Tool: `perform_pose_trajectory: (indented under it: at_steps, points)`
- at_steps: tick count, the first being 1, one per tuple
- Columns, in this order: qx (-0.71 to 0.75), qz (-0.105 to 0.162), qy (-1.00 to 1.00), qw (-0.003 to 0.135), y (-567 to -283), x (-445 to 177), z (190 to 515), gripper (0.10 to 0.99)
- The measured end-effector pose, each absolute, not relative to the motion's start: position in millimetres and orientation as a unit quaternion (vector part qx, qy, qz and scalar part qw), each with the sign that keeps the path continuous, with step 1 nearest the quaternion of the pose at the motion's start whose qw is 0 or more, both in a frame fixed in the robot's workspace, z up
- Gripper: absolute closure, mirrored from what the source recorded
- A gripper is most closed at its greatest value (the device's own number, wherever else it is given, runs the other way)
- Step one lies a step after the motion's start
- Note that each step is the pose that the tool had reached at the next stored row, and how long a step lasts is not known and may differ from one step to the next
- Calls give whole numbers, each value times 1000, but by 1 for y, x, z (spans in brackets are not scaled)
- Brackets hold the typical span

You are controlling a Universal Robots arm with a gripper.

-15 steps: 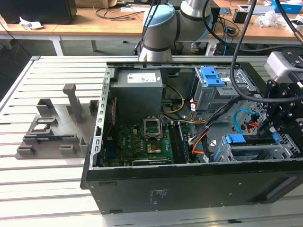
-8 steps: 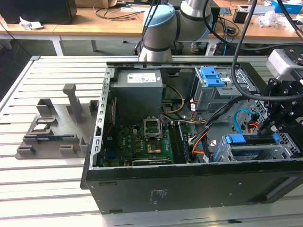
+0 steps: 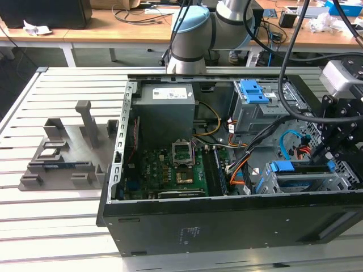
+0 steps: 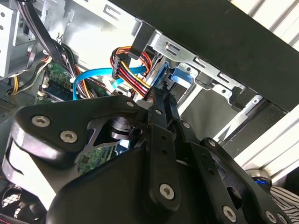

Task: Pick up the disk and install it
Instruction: 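Insert the first disk wire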

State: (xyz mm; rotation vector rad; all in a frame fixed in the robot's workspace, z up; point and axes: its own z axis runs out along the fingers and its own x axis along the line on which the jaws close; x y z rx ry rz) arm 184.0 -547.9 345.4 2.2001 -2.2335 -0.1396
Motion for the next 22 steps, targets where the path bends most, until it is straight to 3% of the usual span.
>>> perform_pose_trajectory:
  at_steps: [22]
  points:
    - [701, -48, -711, -2, -548, 184, 337, 918]
